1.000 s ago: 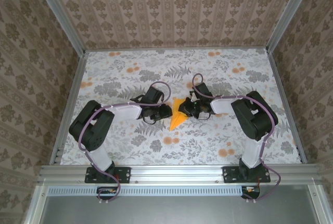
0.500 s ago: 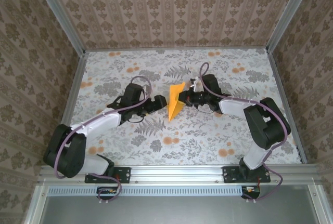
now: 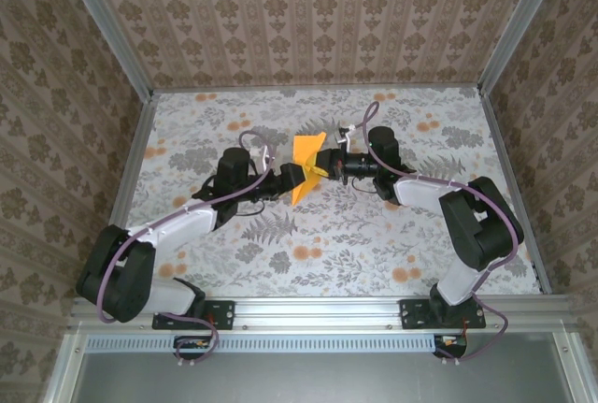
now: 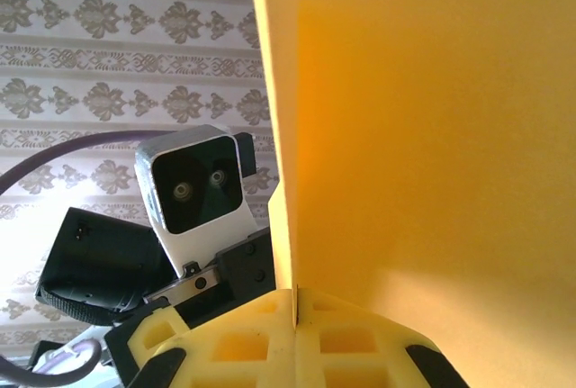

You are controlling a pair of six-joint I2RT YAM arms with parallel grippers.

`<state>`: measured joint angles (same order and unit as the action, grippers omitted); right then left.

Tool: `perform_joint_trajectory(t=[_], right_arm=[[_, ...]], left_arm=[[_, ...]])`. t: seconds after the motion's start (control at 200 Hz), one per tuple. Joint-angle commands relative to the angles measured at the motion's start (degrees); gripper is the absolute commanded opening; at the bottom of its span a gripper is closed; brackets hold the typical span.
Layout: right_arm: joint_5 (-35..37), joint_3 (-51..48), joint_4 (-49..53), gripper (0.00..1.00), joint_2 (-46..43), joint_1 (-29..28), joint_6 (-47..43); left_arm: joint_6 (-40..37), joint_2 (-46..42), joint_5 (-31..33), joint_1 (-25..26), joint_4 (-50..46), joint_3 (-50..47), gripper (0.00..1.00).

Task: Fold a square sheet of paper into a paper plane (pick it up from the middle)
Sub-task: Turn over the paper at the center of the table.

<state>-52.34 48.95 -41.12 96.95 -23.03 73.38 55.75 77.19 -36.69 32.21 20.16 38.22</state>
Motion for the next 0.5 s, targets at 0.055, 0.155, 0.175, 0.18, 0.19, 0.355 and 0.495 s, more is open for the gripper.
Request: perform_joint_trajectory(t=[0.055, 0.155, 0.175, 0.18, 0.19, 0.355, 0.495], right_arm=[[-2.5, 0.4, -3.1, 0.06, 0.2, -0.1, 2.0], [-2.6, 0.1, -3.0, 0.05, 0.6, 0.0, 1.9], [-2.7, 0.1, -2.9, 0.06, 0.7, 0.0, 1.8], [-2.7, 0.0, -2.9, 0.05, 0.8, 0.0, 1.8], [-2.7, 0.0, -2.8, 0.06, 0.9, 0.0, 1.7], [-2.8, 0.0, -2.0, 0.06, 1.6, 0.0, 1.0], [-2.9, 0.3, -0.8, 0.07, 1.7, 0.1, 0.3]], left_arm=[[0.7, -0.4, -2.8, 0.2, 5.6, -1.1, 0.68], [0.8, -0.6, -2.8, 0.1, 6.2, -1.3, 0.54], [0.7, -0.7, -2.8, 0.0, 6.2, -1.3, 0.51], [0.6, -0.7, -2.8, 0.1, 6.2, -1.3, 0.51], [0.5, -0.7, -2.7, 0.1, 6.2, -1.3, 0.49], [-1.0, -1.5, -2.8, 0.0, 5.0, -1.1, 0.33], [-1.8, -1.4, -2.8, 0.0, 4.0, -0.9, 0.21]])
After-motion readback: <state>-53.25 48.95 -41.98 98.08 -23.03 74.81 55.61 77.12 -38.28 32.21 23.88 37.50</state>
